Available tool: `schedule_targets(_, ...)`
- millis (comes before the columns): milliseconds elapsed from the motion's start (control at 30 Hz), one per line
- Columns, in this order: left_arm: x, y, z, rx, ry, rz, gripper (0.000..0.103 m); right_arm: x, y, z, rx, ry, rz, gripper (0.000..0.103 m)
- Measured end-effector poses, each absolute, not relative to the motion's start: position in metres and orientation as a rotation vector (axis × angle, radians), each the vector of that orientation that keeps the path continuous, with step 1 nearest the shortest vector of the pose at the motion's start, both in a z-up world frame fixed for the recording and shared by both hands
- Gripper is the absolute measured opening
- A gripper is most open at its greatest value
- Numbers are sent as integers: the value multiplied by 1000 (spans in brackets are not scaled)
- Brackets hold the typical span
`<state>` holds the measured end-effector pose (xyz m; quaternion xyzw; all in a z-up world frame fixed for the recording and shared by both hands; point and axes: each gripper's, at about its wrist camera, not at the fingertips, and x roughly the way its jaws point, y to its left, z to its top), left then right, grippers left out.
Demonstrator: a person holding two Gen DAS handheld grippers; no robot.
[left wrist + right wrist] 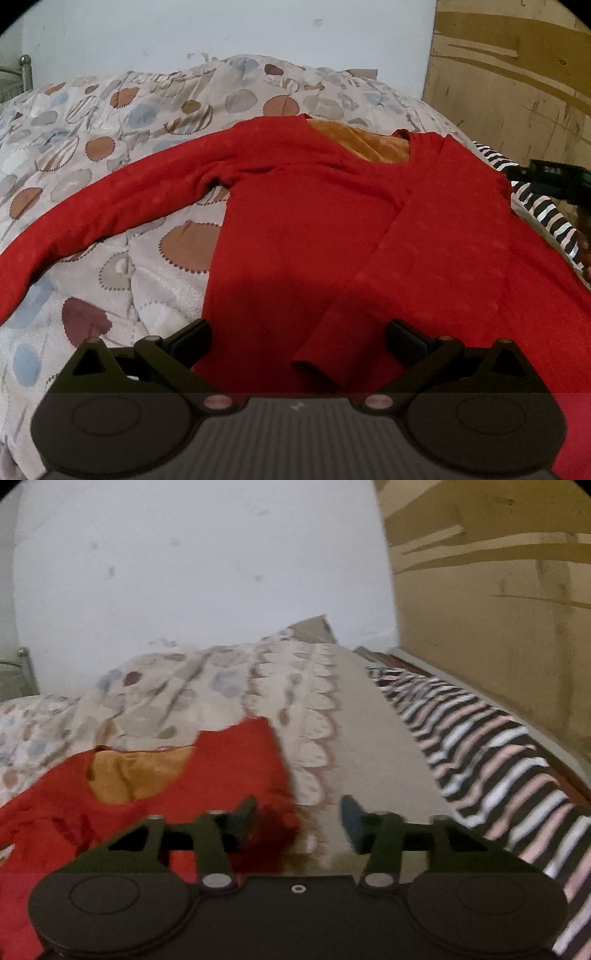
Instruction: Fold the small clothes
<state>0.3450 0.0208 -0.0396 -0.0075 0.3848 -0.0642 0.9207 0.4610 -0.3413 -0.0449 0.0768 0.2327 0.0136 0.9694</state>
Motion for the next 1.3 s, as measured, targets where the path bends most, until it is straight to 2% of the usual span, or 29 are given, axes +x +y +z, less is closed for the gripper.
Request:
schedule_targets(67,345,21,-39,-21,791,-132,103,468,-333,-46,126,486,31,68)
schedule_targets(167,345,23,-38,-42,790,-130,103,489,-328,-55,114,570,0,21)
schedule_targets(333,345,27,-33,-84,767,-143,103,487,-342,-45,213,522,-48,16)
schedule_targets(433,350,21,-41,-33,812,-125,103,494,-346,-60,228,589,-72,17)
schedule_targets(533,350,18,-44,4,810,-116,103,493,-342,-60,199,581,-79,21)
schedule_targets(600,350,19,-41,-7,813,-116,103,491,-339,-55,165,576,-97,34)
schedule_targets(667,349,24,-37,-35,807,-114,103,487,-337,-49,128,563,-108,41)
schedule_targets(733,348,34,-29,-84,778,-95,103,479,-333,-40,89,541,-109,59)
schedule_targets(767,347,42,-24,-121,761,-80,103,474,-330,-37,70,526,-106,74)
schedule_targets(800,346,52,-17,-170,739,-64,103,467,-326,-33,54,507,-101,82)
schedule_targets(867,343,70,-7,-239,690,-36,103,455,-321,-25,58,482,-78,88)
schedule_targets(967,344,101,0,-282,654,77,103,437,-309,-16,112,471,-23,103)
schedule_targets(1300,340,208,-13,-545,693,381,103,371,-219,-8,42,455,248,102)
